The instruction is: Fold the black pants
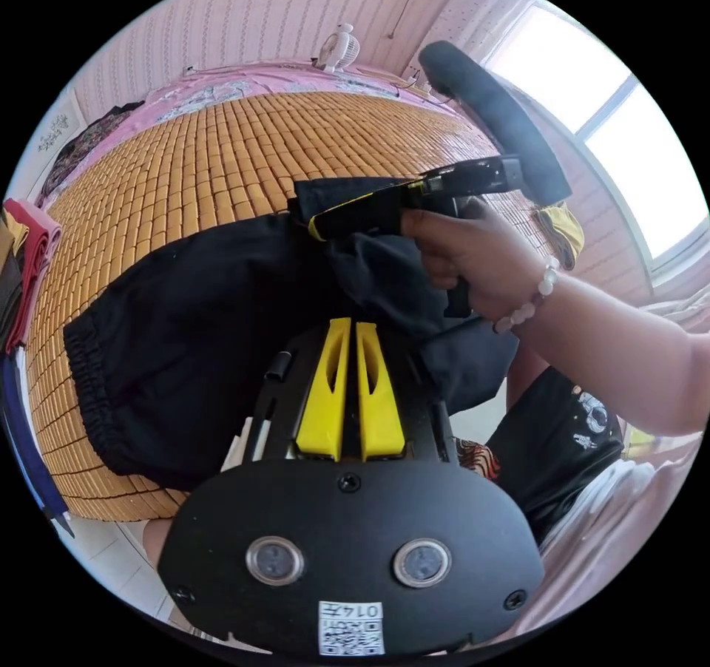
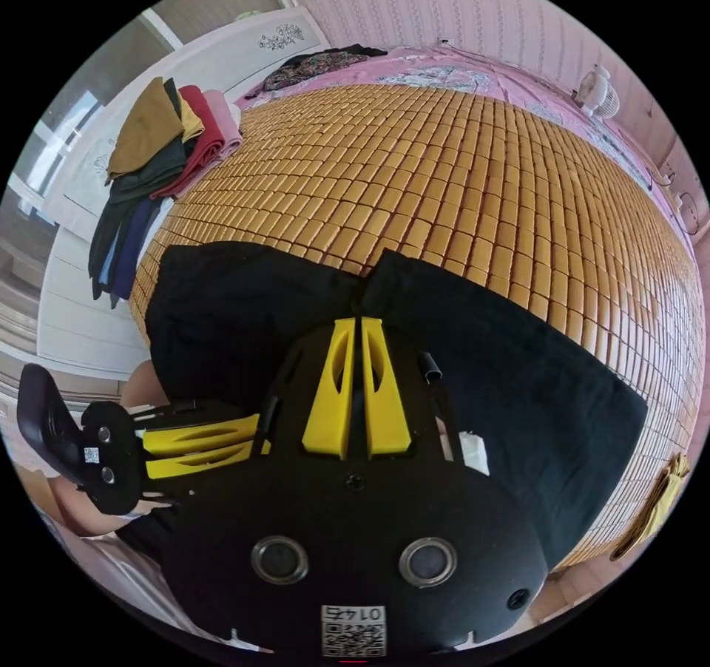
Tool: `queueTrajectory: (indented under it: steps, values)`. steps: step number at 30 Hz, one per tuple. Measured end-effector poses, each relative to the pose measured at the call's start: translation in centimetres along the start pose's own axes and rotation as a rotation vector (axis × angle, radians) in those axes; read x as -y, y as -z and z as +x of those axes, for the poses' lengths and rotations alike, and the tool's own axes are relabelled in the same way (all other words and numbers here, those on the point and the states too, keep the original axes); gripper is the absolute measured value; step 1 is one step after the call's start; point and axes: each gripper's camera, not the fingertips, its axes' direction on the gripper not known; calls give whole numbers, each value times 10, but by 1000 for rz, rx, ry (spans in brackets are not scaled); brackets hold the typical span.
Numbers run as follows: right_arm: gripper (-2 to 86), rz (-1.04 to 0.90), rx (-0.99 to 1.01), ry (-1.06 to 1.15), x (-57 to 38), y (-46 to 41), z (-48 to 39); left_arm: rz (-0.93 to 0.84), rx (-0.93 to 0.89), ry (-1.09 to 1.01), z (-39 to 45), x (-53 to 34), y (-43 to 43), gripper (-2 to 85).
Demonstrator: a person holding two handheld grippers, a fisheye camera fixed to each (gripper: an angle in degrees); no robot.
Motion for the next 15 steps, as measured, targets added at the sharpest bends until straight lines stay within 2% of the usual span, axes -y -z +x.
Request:
queueTrajectory:
  steps: [5,11,15]
  values:
    - [5,152,266,-98,-36,51,65,126,-54,-87,26,3,40,-10]
    - [3,394,446,-189,-93,145,126,295,-217,-142,44,6,89,-10]
    - [5,429,569,-112,-96,195,130,380,-263,-78,20,-8,149,-9]
